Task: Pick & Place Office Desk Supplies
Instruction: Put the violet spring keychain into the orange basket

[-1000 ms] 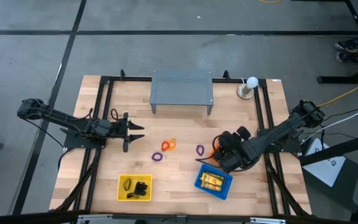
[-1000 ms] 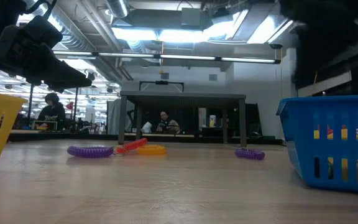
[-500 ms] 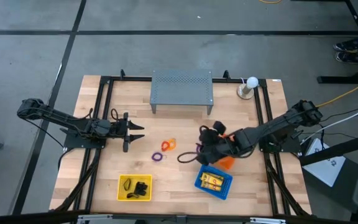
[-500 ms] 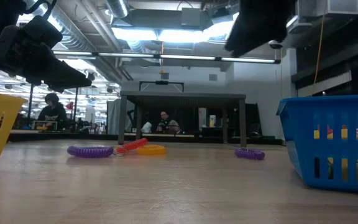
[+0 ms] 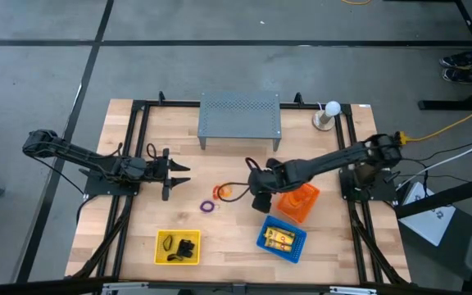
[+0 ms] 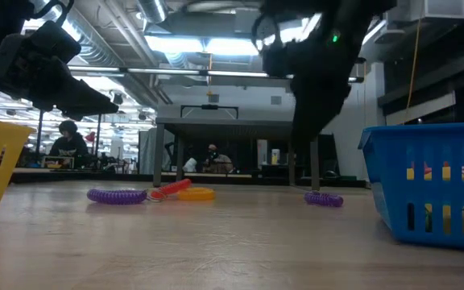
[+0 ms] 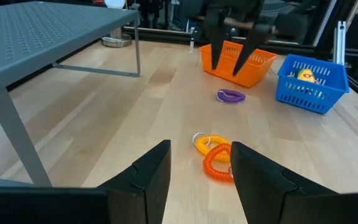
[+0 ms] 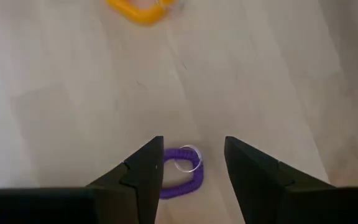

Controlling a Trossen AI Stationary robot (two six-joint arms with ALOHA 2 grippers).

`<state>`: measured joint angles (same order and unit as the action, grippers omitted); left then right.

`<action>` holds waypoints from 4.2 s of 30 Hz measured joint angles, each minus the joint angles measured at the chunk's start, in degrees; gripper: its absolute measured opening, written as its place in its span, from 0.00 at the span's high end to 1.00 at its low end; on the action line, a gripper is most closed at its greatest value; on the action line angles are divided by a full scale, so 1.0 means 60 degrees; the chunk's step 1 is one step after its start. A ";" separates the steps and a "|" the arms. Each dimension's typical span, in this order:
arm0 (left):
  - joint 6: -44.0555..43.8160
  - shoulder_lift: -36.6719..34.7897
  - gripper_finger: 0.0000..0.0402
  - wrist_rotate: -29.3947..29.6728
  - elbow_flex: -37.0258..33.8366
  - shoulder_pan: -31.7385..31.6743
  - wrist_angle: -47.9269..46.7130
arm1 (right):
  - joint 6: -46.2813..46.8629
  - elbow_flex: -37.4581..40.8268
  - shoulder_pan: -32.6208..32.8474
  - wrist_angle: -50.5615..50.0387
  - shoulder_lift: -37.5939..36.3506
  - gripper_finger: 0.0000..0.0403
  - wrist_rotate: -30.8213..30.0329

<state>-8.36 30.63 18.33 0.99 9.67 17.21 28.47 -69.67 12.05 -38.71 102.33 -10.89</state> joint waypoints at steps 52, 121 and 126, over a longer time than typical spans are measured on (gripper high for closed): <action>-0.0261 0.0000 0.60 -0.0004 0.0000 -0.0004 -0.0205 | -0.0357 0.0047 -0.0611 0.0765 0.1376 0.98 -0.0788; -0.0335 0.0000 0.60 -0.0073 0.0000 -0.0004 -0.0374 | 0.5933 0.2618 0.2445 -0.3196 -0.2201 0.47 -0.0214; -0.0331 0.0002 0.60 -0.0069 0.0000 -0.0004 -0.0374 | 0.5609 0.1799 0.2445 -0.3178 -0.2219 0.47 -0.1246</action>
<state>-10.35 30.65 17.91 0.99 9.65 14.96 62.13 -58.88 26.72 -57.78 89.01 -18.36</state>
